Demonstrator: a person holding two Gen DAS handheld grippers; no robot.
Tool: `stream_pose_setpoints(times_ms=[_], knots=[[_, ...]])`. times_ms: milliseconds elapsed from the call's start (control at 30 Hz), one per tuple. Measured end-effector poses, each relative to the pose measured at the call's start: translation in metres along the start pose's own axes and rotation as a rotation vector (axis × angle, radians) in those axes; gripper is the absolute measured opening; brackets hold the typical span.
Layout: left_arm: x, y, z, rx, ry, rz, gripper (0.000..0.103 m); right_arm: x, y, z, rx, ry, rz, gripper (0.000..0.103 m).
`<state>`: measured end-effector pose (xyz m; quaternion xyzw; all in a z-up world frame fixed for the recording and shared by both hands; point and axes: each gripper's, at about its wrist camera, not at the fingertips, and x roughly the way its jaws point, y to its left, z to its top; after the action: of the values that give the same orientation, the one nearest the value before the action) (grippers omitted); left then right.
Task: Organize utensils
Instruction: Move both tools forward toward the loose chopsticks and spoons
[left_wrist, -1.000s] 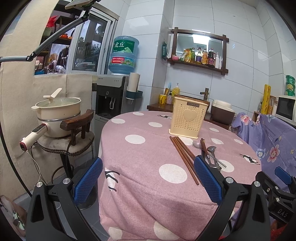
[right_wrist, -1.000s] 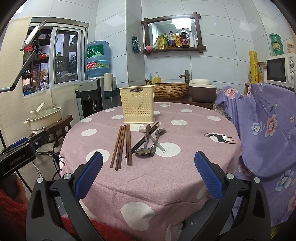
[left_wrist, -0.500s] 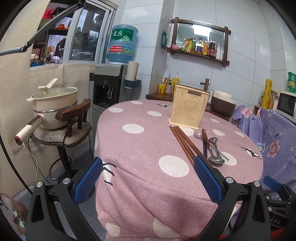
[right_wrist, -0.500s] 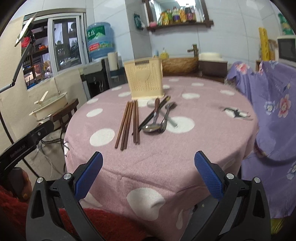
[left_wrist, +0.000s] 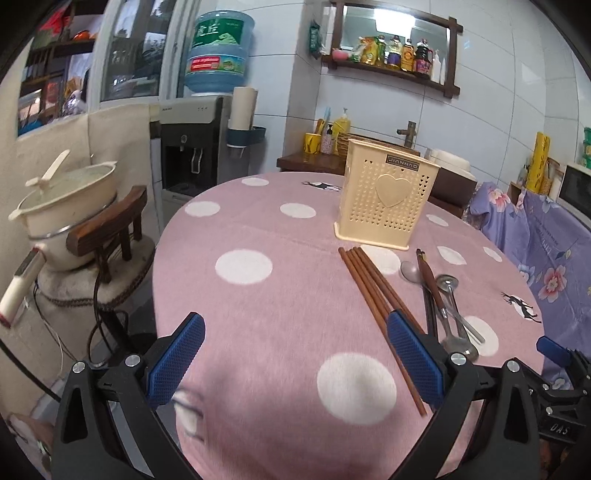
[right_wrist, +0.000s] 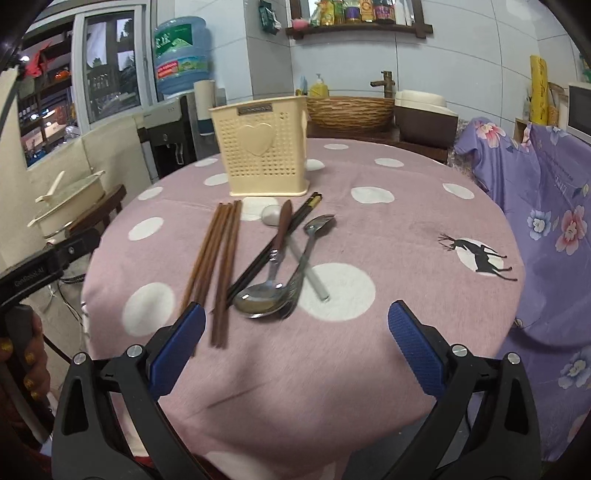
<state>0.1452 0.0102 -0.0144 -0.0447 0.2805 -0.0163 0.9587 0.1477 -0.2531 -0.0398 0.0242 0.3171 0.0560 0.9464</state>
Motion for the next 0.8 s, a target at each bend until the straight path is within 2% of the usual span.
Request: stream_pose_setpoints(times_ms=[200,367,500,633,800], knots=[[0.044,-0.023,0.012,0.11,0.117,-0.016,0.097,0.027,-0.018,0.022,-0.003,0.035,-0.007,0.098],[0.072,-0.036,0.015,0.142,0.204,-0.043,0.092,0.044,-0.03,0.037,-0.007,0.05,-0.041,0.098],[0.087,-0.046,0.021,0.18,0.215,-0.026,0.092,0.062,-0.034,0.048,-0.011,0.078,-0.041,0.098],[0.105,-0.051,0.025,0.189,0.267,-0.017,0.083,0.082,-0.024,0.058,-0.068,0.109,-0.046,0.096],[0.115,-0.055,0.026,0.206,0.293,-0.015,0.079,0.098,-0.022,0.069,-0.058,0.128,-0.052,0.09]])
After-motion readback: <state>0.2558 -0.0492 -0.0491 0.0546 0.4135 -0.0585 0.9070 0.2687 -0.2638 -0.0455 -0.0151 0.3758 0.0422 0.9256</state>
